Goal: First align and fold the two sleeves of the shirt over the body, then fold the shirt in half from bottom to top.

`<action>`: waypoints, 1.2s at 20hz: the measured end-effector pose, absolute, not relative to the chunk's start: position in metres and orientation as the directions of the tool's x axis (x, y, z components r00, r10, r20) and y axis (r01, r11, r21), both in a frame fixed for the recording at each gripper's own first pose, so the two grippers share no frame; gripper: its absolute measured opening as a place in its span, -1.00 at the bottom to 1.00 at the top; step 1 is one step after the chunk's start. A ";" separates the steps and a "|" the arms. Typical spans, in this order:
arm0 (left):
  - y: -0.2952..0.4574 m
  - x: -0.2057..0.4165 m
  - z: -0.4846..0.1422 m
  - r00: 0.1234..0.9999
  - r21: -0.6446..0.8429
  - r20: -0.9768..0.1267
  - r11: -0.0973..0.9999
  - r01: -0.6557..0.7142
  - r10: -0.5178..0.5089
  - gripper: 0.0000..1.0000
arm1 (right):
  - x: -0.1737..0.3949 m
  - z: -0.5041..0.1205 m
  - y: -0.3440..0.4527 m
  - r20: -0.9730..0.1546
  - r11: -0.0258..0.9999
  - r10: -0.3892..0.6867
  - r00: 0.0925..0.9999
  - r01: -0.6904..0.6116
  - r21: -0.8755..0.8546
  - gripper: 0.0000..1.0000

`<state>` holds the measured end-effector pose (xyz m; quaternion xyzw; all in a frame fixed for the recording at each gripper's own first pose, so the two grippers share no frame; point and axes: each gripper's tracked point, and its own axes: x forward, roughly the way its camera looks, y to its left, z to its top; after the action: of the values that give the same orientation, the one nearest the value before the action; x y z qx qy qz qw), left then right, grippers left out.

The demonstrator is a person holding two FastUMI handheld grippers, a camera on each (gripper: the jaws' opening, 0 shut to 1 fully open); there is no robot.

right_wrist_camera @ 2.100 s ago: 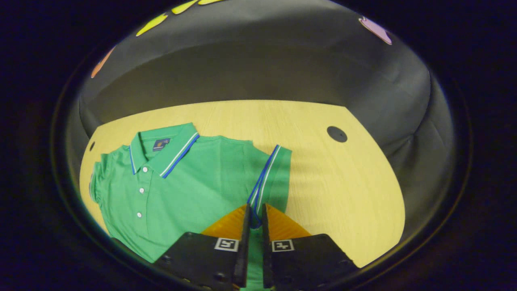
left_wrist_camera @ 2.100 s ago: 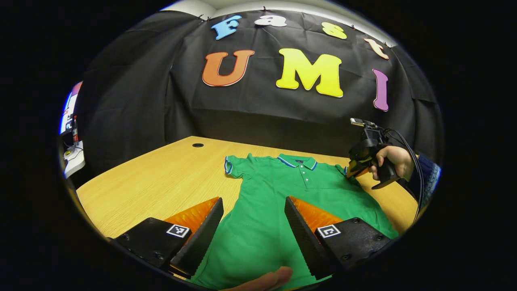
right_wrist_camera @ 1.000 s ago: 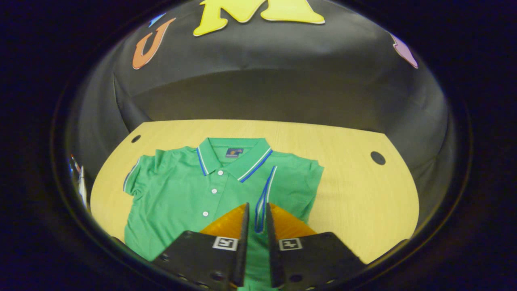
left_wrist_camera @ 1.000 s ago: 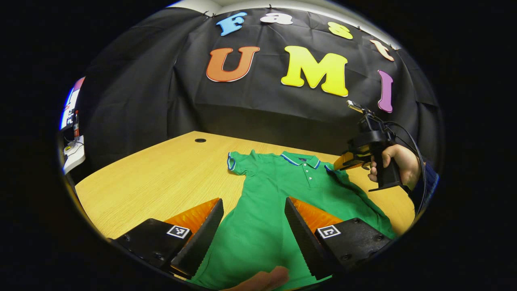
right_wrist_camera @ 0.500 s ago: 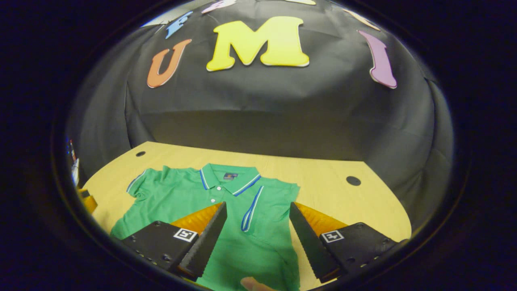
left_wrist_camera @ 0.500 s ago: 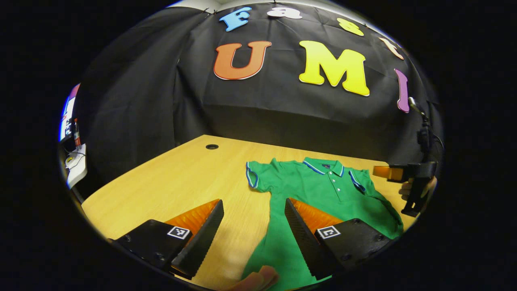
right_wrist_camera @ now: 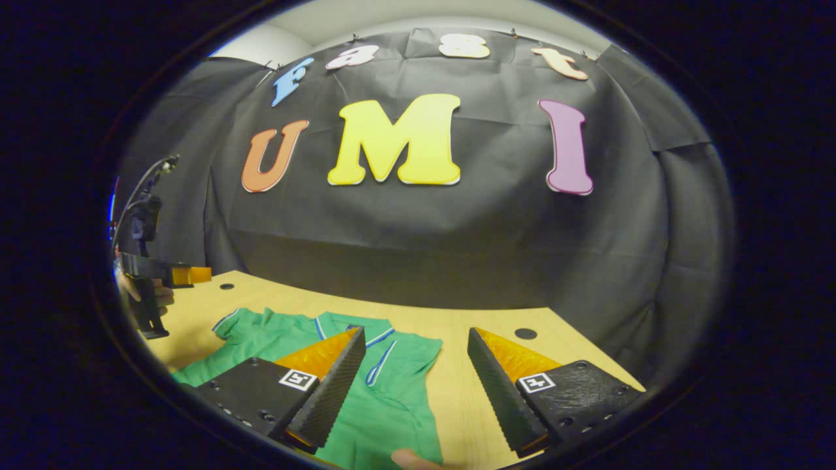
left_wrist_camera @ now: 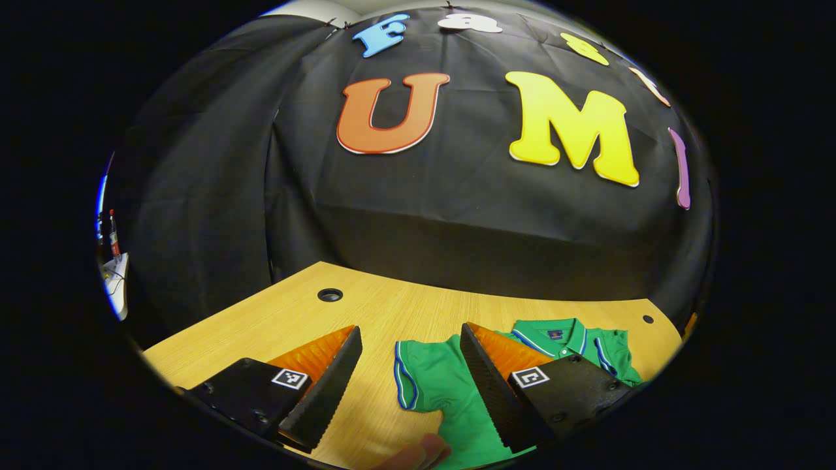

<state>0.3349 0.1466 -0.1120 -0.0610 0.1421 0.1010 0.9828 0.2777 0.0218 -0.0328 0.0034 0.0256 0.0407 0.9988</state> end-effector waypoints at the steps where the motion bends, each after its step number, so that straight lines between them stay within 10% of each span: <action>1: 0.150 0.343 -0.125 0.925 -0.097 -0.333 0.969 -0.227 0.183 0.94 | 0.274 -0.029 0.019 -0.042 0.997 0.080 0.996 -0.079 0.026 0.91; 9: 0.152 0.362 -0.204 0.810 -0.032 -0.569 0.981 -0.193 0.141 0.92 | 0.272 -0.007 -0.020 0.023 0.998 -0.022 1.000 0.021 0.051 0.91; 17: 0.135 0.364 -0.229 0.757 -0.053 -0.647 0.985 -0.166 0.093 -0.05 | 0.270 -0.003 -0.039 0.031 0.990 -0.062 0.998 0.057 0.127 0.89; 18: 0.132 0.365 -0.226 0.763 -0.063 -0.641 0.985 -0.161 0.084 -0.43 | 0.269 -0.006 -0.040 0.024 0.990 -0.071 0.997 0.068 0.123 0.88; 24: 0.109 0.371 -0.209 0.781 -0.059 -0.622 0.990 -0.126 0.062 -0.78 | 0.269 -0.008 -0.035 0.015 0.991 -0.048 0.999 0.045 0.127 0.90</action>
<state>0.3712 0.1092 -0.2093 -0.0488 0.3273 0.0497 0.9424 0.2693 -0.0348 -0.0077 0.0633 -0.0092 -0.0233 0.9977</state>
